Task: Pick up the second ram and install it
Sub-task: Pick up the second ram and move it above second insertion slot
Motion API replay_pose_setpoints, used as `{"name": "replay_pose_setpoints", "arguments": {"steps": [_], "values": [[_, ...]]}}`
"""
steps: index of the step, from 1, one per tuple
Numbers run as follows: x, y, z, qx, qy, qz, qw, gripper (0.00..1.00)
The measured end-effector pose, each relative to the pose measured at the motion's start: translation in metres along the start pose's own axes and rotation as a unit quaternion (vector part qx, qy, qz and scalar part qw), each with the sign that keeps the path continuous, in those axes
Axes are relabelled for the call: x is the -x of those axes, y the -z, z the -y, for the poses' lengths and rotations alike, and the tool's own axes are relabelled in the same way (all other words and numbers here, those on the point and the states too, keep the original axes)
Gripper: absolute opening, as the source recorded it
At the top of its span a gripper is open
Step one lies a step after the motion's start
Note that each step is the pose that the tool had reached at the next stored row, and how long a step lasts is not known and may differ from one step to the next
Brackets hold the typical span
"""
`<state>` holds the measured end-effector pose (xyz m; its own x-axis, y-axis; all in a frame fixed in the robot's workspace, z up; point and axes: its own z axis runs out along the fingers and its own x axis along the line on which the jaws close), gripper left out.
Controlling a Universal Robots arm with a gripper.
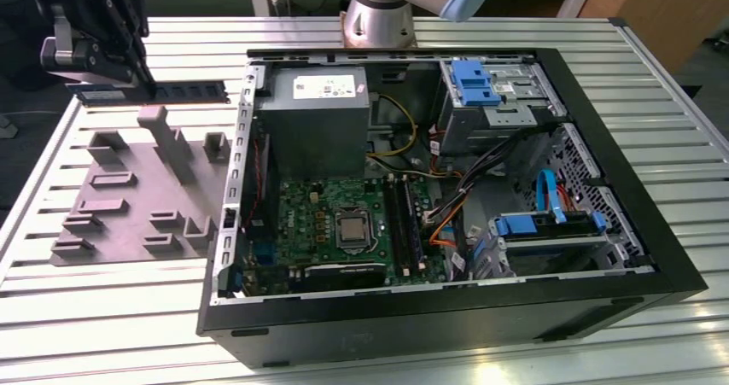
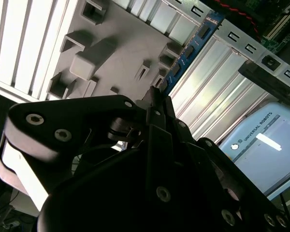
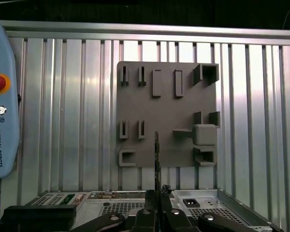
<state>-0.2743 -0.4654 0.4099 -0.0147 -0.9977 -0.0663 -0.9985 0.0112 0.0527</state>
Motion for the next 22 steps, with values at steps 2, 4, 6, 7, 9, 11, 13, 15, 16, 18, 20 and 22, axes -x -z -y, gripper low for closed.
{"name": "replay_pose_setpoints", "arguments": {"steps": [2,4,6,7,9,11,13,15,16,18,20,22], "values": [[0.0000,0.0000,0.0010,0.0000,0.000,0.0000,1.0000,0.14],[0.0000,0.0001,0.0020,0.0000,0.000,0.0000,1.0000,0.14],[0.0000,0.0001,0.0031,0.0000,0.000,0.0000,1.0000,0.14],[0.0001,0.0002,0.0036,0.0000,0.000,0.0000,1.0000,0.14],[0.0001,0.0002,0.0046,0.0000,0.000,0.0000,1.0000,0.14],[0.0001,0.0003,0.0058,0.0000,0.000,0.0000,1.0000,0.14],[0.0001,0.0003,0.0069,0.0000,0.000,0.0000,1.0000,0.14],[0.0001,0.0004,0.0081,0.0000,0.000,0.0000,1.0000,0.14],[0.0001,0.0005,0.0088,0.0000,0.000,0.0000,1.0000,0.14],[0.0002,0.0006,0.0103,0.0000,0.000,0.0000,1.0000,0.14],[0.0002,0.0006,0.0118,0.0000,0.000,0.0000,1.0000,0.14],[0.0002,0.0007,0.0132,0.0000,0.000,0.0000,1.0000,0.14]]}}
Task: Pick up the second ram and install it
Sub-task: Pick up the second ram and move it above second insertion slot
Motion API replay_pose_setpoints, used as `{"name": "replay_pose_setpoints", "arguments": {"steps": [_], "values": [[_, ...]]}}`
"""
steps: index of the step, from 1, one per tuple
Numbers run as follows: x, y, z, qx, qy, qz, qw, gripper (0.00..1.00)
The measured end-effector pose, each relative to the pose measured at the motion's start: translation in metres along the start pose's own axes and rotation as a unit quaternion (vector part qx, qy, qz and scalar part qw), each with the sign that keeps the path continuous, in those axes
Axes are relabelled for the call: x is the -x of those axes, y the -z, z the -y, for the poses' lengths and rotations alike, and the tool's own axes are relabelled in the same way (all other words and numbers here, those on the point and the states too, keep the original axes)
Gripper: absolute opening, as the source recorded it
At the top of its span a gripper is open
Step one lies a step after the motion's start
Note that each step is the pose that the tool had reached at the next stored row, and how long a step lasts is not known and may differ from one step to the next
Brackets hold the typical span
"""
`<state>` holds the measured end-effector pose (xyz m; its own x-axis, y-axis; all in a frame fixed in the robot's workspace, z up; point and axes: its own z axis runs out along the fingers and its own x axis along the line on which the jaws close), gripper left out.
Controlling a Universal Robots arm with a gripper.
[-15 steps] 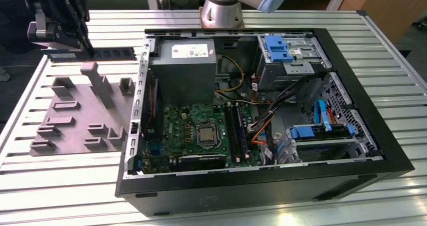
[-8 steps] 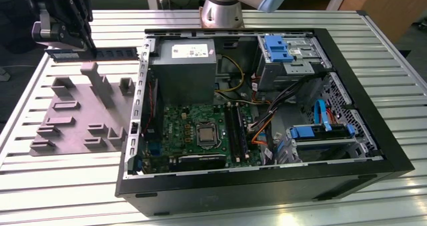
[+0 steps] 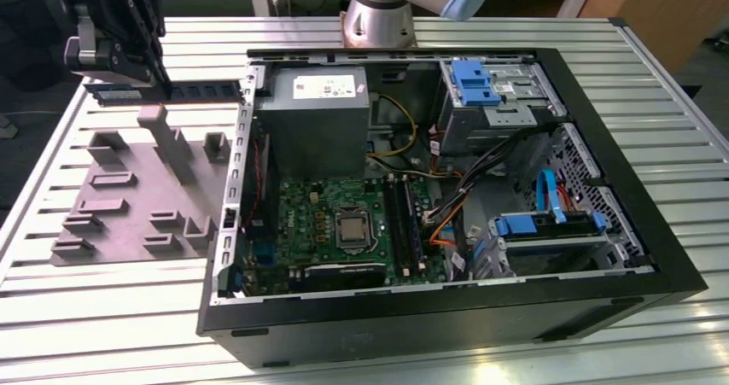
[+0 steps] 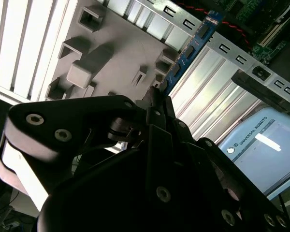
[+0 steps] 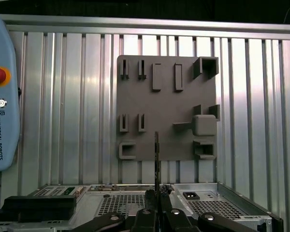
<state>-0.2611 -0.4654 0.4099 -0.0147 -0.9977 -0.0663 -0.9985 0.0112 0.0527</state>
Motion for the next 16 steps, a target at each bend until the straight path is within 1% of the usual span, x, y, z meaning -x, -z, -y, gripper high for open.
{"name": "replay_pose_setpoints", "arguments": {"steps": [4,12,16], "values": [[0.0000,0.0001,0.0024,0.0000,0.000,0.0000,1.0000,0.14],[0.0001,0.0002,0.0036,0.0000,0.000,0.0000,1.0000,0.14],[0.0001,0.0003,0.0060,0.0000,0.000,0.0000,1.0000,0.14]]}}
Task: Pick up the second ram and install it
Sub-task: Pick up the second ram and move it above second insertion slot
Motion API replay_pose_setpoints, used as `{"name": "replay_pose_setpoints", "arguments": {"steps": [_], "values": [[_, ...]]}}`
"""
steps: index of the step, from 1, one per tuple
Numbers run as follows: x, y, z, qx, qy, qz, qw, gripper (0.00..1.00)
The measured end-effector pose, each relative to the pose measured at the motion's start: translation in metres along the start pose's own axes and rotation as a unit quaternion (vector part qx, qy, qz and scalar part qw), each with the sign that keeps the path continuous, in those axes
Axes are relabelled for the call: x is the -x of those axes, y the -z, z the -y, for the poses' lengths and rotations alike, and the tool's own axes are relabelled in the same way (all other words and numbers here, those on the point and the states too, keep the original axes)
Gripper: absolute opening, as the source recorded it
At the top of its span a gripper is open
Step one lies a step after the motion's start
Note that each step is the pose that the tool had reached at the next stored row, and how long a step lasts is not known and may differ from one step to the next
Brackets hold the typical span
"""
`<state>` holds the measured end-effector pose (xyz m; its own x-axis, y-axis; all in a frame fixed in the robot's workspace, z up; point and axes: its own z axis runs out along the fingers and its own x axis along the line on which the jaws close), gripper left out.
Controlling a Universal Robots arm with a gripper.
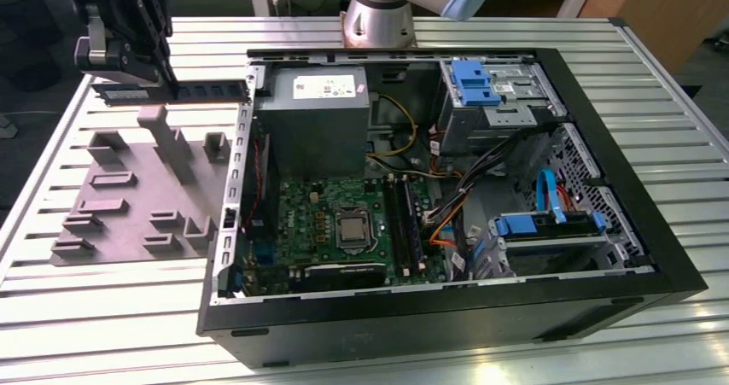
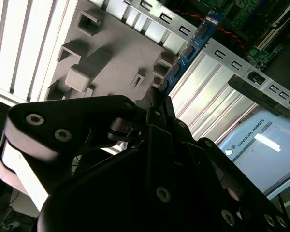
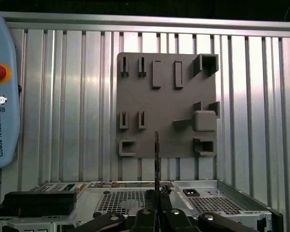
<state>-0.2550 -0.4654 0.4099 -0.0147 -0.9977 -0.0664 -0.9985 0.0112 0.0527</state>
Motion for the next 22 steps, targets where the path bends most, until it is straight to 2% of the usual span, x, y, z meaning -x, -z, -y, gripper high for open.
{"name": "replay_pose_setpoints", "arguments": {"steps": [22], "values": [[0.0003,0.0009,0.0177,0.0000,0.000,0.0000,1.0000,0.14]]}}
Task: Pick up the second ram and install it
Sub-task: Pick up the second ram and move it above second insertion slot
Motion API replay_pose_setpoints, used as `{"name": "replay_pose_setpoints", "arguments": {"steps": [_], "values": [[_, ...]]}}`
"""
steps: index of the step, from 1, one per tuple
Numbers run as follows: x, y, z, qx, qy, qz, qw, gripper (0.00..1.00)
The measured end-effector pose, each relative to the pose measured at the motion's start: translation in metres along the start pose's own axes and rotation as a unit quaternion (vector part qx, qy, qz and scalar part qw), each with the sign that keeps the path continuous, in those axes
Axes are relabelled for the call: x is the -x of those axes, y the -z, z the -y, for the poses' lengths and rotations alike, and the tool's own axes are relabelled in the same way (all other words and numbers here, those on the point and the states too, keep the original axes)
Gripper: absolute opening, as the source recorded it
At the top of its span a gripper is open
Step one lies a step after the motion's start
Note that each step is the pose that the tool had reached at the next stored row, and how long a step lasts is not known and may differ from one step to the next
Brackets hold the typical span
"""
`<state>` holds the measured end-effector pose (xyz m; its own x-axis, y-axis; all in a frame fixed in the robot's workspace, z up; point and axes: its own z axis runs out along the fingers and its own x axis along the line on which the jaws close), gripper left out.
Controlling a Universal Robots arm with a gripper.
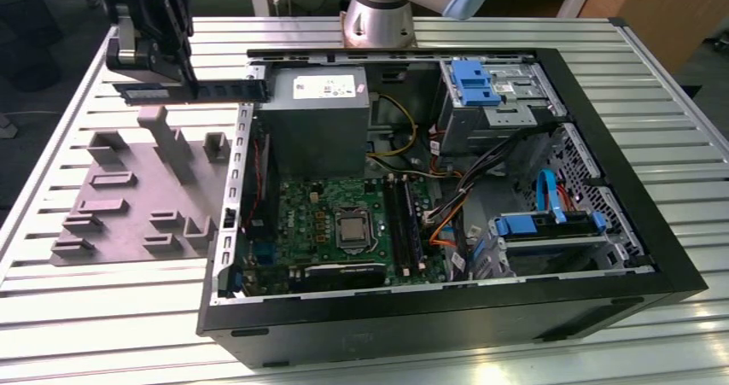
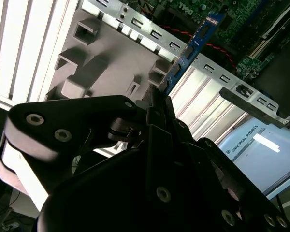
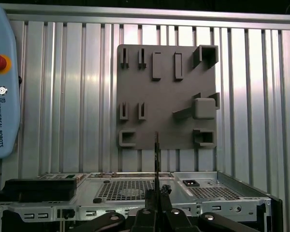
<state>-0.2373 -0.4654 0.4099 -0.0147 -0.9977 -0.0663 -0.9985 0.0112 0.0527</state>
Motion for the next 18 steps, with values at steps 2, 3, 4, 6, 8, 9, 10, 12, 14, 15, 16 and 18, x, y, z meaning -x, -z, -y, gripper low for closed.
{"name": "replay_pose_setpoints", "arguments": {"steps": [2,3,4,6,8,9,10,12,14,15,16,18], "values": [[0.0001,0.0002,0.0031,0.0000,0.000,0.0000,1.0000,0.14],[0.0001,0.0003,0.0049,0.0000,0.000,0.0000,1.0000,0.14],[0.0001,0.0003,0.0069,0.0000,0.000,0.0000,1.0000,0.14],[0.0002,0.0005,0.0105,0.0000,0.000,0.0000,1.0000,0.14],[0.0002,0.0007,0.0142,0.0000,0.000,0.0000,1.0000,0.14],[0.0003,0.0008,0.0160,0.0000,0.000,0.0000,1.0000,0.14],[0.0003,0.0009,0.0180,0.0000,0.000,0.0000,1.0000,0.14],[0.0003,0.0011,0.0217,0.0000,0.000,0.0000,1.0000,0.14],[0.0004,0.0013,0.0253,0.0000,0.000,0.0000,1.0000,0.14],[0.0004,0.0014,0.0270,0.0000,0.000,0.0000,1.0000,0.14],[0.0004,0.0015,0.0286,0.0000,0.000,0.0000,1.0000,0.14],[0.0005,0.0017,0.0316,0.0000,0.000,0.0000,1.0000,0.14]]}}
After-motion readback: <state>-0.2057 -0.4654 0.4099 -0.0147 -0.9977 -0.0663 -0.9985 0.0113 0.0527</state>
